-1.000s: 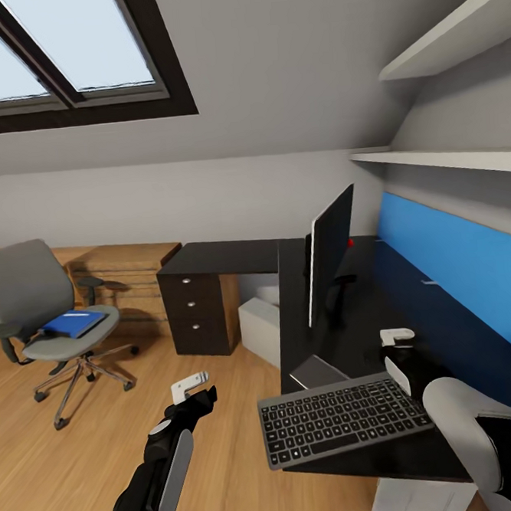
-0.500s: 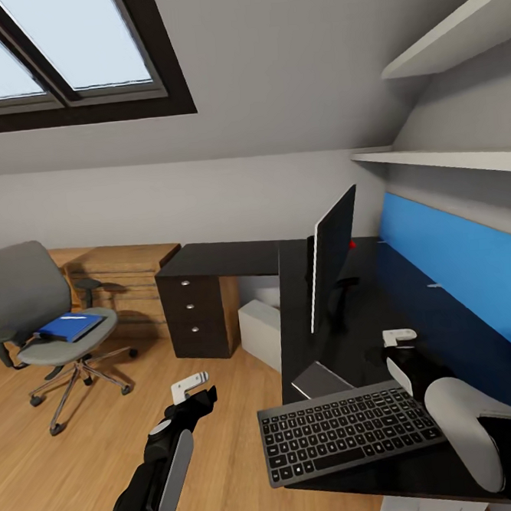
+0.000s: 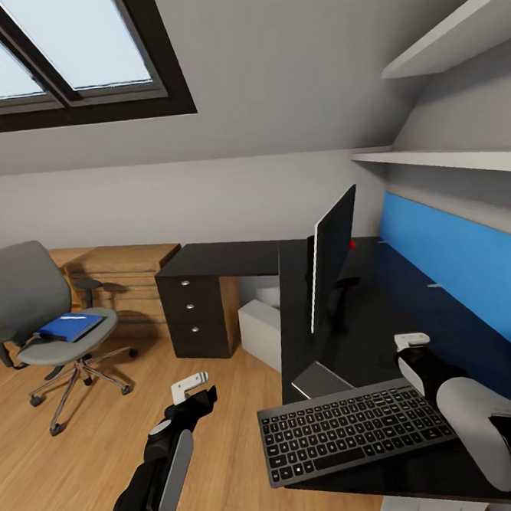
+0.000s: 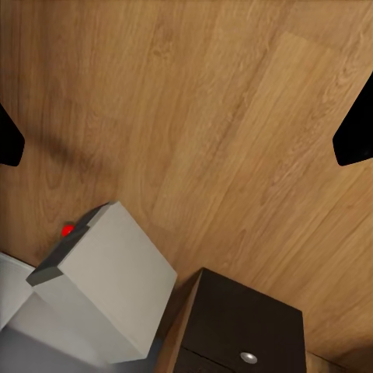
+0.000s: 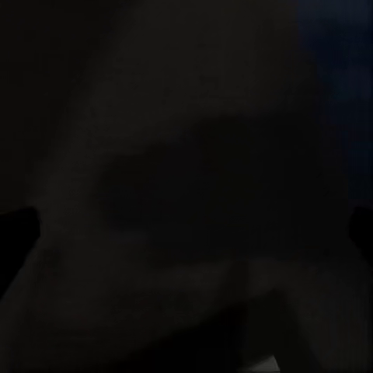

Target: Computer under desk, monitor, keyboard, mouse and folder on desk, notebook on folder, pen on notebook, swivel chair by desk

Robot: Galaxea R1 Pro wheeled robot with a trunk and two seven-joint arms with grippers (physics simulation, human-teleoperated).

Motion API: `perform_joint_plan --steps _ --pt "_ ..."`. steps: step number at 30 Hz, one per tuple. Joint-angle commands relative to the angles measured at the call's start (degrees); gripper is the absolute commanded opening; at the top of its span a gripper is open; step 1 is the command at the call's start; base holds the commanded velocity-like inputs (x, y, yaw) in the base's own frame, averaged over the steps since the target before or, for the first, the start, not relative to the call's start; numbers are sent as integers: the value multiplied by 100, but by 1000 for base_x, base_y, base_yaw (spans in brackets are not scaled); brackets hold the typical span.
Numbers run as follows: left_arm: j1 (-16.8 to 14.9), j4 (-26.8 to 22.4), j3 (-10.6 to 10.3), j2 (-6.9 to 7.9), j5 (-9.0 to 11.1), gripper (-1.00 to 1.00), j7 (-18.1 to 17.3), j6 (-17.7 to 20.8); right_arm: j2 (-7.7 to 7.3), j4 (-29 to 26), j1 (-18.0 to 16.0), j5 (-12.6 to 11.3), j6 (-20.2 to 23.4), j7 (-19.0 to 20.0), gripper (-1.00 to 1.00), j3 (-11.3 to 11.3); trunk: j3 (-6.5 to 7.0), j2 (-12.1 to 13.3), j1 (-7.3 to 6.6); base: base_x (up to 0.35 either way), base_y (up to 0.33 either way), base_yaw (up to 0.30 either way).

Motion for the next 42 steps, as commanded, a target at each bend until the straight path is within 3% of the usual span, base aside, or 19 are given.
perform_joint_plan --steps 1,18,27,42 --pt "-3 -6 -5 0 60 100 46 19 0 -7 -3 59 38 5 100 -47 -6 -4 0 0 0 0" --pt "-3 -12 -5 0 53 100 46 19 -1 -1 -3 70 116 5 100 -32 -6 -4 0 -60 0 0" --pt "-3 -12 -9 0 59 100 40 19 12 46 -3 199 138 -2 100 165 -6 -4 0 -134 0 0" --pt "-3 -11 -13 0 60 100 40 19 20 50 -3 210 132 -3 100 207 -6 -4 0 -124 0 0"
